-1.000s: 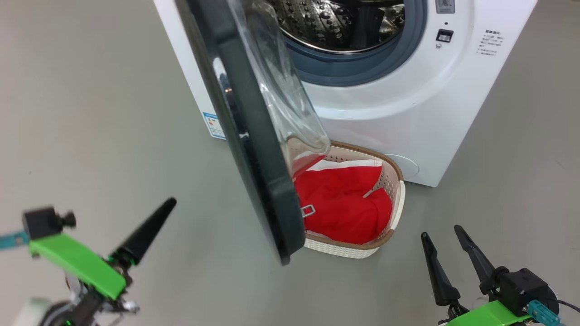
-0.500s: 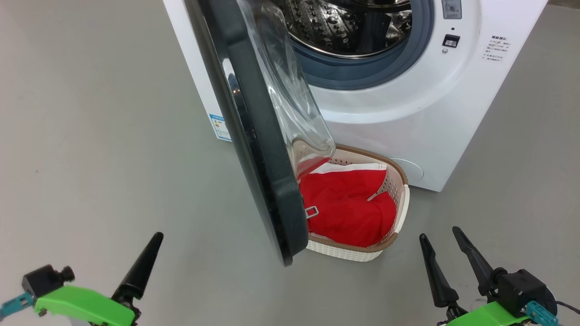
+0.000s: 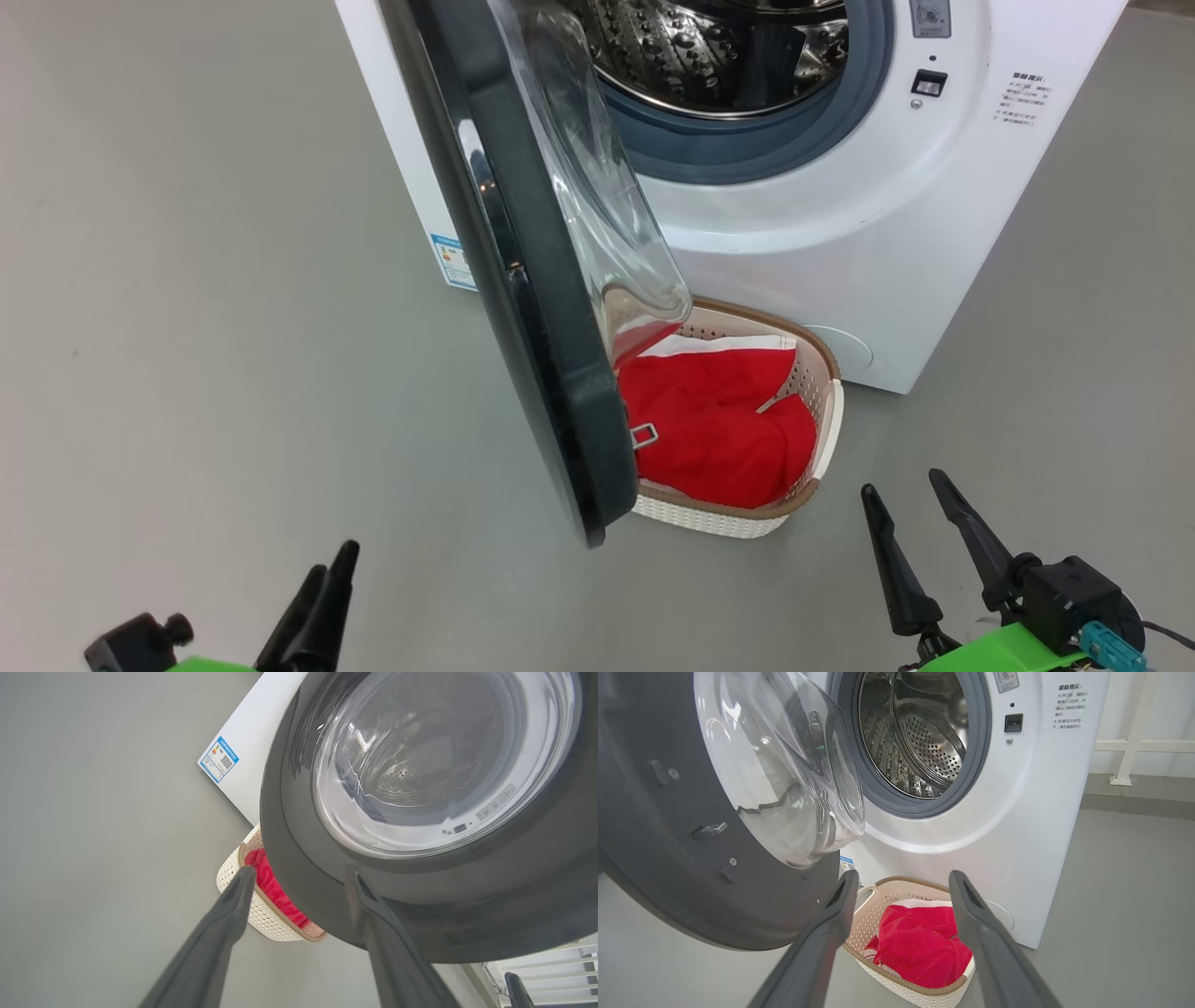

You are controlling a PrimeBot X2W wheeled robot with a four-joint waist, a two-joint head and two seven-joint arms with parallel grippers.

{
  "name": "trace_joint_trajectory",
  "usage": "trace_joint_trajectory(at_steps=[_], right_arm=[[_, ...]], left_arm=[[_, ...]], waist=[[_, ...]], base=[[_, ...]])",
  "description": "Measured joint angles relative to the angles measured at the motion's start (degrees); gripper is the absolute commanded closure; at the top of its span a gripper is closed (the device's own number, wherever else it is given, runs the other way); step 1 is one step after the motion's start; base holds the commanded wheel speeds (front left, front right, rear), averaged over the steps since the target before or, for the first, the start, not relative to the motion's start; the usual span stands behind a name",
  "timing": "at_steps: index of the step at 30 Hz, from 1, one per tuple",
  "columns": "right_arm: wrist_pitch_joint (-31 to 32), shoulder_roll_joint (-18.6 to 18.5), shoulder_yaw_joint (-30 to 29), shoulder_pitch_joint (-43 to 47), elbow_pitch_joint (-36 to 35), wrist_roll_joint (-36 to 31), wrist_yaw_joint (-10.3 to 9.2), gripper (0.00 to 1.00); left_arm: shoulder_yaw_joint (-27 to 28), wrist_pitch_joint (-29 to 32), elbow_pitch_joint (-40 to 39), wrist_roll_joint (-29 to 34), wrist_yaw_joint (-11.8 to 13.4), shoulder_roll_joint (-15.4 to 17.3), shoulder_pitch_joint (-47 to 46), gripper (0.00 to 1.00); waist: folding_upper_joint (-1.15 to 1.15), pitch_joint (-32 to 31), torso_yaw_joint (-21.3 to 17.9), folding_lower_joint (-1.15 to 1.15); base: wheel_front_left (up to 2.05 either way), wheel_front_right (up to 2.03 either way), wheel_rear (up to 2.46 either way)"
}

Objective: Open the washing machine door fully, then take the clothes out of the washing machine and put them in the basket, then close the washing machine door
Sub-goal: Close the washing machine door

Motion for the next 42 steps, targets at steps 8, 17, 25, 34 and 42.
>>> trace_joint_trajectory(at_steps=[8,17,25,34,42], right_arm=[[0.0,0.0,0.0,0.0,0.0,0.0,0.0,0.0],[0.0,0.0,0.0,0.0,0.1,1.3,0.0,0.0],[0.0,0.0,0.0,0.0,0.2,1.4,0.0,0.0],[0.0,0.0,0.0,0.0,0.2,1.4,0.0,0.0],[0.0,0.0,0.0,0.0,0.2,1.4,0.0,0.0]], left_arm=[[5.6,-0.5,2.3,15.7,0.0,-4.0,0.1,0.0],[13.2,-0.5,2.1,37.7,-0.1,-9.7,2.6,0.0],[20.9,-0.5,-2.3,56.3,-0.1,-14.2,3.9,0.0],[23.7,-0.5,-5.9,64.3,-0.1,-18.3,6.4,0.0],[23.7,-0.5,-5.9,64.5,-0.1,-18.6,6.9,0.0]], waist=[[0.0,0.1,0.3,0.0],[0.0,0.1,0.4,0.0],[0.0,0.2,0.2,0.0],[0.0,0.0,0.0,0.0],[0.0,0.0,0.2,0.0]], base=[[0.0,0.0,0.0],[0.0,0.0,0.0],[0.0,0.0,0.0],[0.0,0.0,0.0],[0.0,0.0,0.0]])
